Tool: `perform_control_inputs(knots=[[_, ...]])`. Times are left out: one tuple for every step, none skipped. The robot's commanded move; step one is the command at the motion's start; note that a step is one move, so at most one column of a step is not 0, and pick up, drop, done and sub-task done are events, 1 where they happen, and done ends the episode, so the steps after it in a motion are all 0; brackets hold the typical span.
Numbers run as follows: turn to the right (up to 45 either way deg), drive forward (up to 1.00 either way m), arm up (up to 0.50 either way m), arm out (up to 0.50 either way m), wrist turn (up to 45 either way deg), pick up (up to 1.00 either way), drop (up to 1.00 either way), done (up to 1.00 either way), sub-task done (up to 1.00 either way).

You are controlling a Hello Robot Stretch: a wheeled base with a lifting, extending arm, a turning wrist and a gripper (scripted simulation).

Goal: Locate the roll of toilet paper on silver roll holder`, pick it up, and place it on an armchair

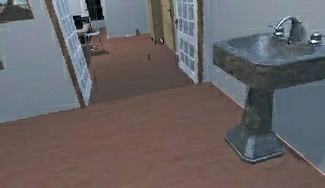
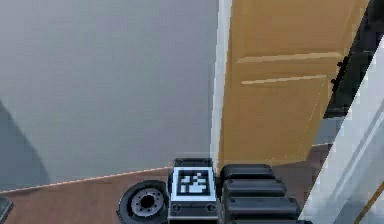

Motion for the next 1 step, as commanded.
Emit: perform_control_inputs(knots=[[-6.0, 0.0, 0.0, 0.0, 0.0, 0.0, 0.0, 0.0, 0.0]])
